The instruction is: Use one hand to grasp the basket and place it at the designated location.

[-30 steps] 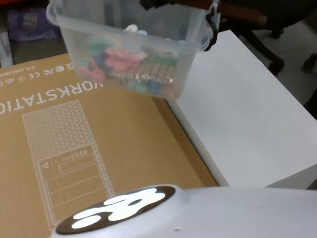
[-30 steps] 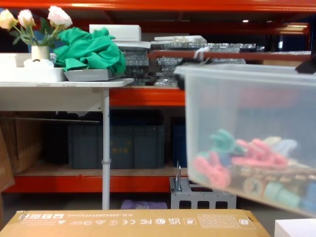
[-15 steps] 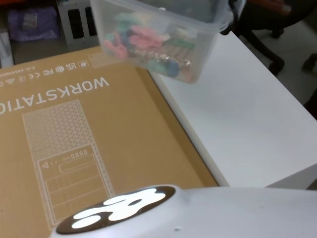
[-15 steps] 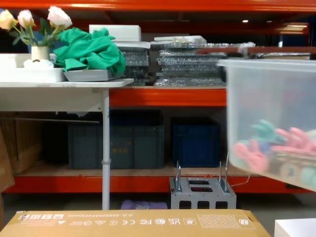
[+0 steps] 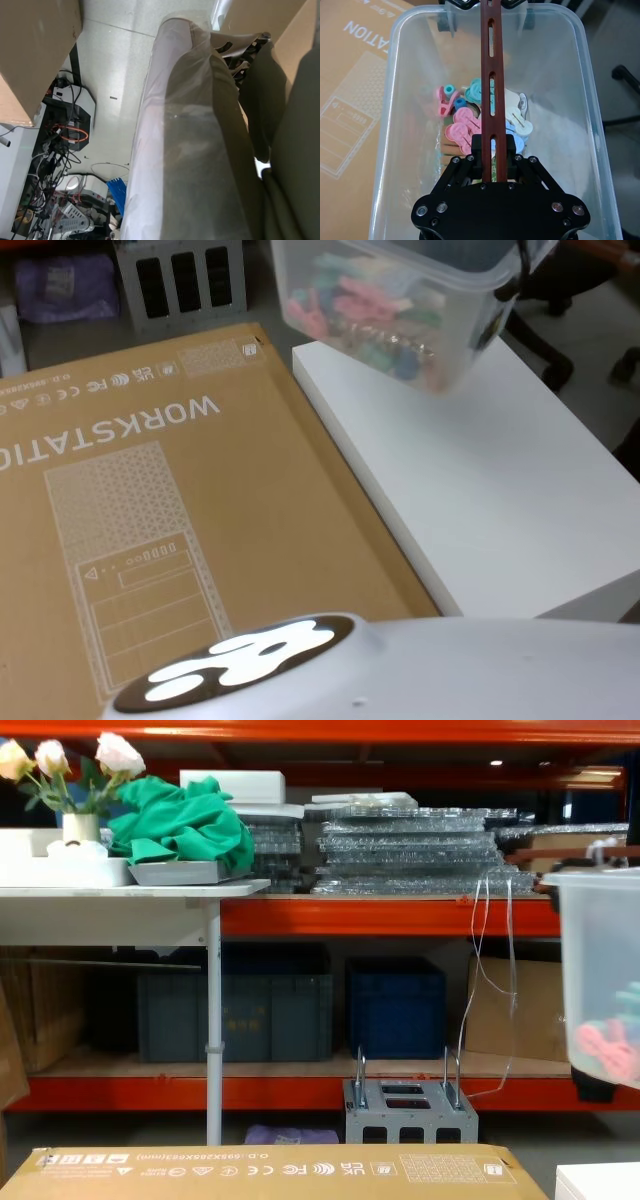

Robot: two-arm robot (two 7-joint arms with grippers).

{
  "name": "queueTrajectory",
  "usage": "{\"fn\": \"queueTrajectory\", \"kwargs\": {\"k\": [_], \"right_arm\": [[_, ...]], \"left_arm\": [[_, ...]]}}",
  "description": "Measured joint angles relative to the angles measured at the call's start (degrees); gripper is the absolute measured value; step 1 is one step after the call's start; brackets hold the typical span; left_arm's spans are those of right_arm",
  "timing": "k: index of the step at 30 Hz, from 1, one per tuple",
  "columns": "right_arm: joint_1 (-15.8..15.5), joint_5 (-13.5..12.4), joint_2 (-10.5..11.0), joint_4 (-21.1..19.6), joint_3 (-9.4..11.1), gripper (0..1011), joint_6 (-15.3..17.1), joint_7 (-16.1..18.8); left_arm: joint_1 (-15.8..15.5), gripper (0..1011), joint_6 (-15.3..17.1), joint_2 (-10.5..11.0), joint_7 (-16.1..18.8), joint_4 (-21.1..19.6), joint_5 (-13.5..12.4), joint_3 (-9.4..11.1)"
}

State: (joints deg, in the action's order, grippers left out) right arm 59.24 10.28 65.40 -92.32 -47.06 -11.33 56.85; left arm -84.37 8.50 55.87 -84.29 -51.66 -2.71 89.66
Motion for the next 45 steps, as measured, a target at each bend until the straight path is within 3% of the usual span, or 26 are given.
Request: {"fn": "queueTrajectory", "kwargs": {"k": [11, 17, 31, 45], "right_arm": [[-2.12, 1.43, 2.39, 1.17, 0.85, 235, 8.94, 1.30], [-2.97, 1.89, 3.11, 0.96, 1.30, 235, 11.77, 1.73], [-6.11, 6.16, 3.99, -0.59, 1.01, 235, 22.15, 2.62], [-8.26, 4.78, 1.56, 2.85, 0.87, 235, 21.55, 6.01]], "left_arm": [[0.00, 0, 0.00, 0.00, 0.00, 0.01, 0.00, 0.00], [0.00, 0, 0.00, 0.00, 0.00, 0.00, 0.00, 0.00], [0.00, 0, 0.00, 0.00, 0.00, 0.00, 0.00, 0.00], [0.00, 0, 0.00, 0.00, 0.00, 0.00, 0.00, 0.00]]}}
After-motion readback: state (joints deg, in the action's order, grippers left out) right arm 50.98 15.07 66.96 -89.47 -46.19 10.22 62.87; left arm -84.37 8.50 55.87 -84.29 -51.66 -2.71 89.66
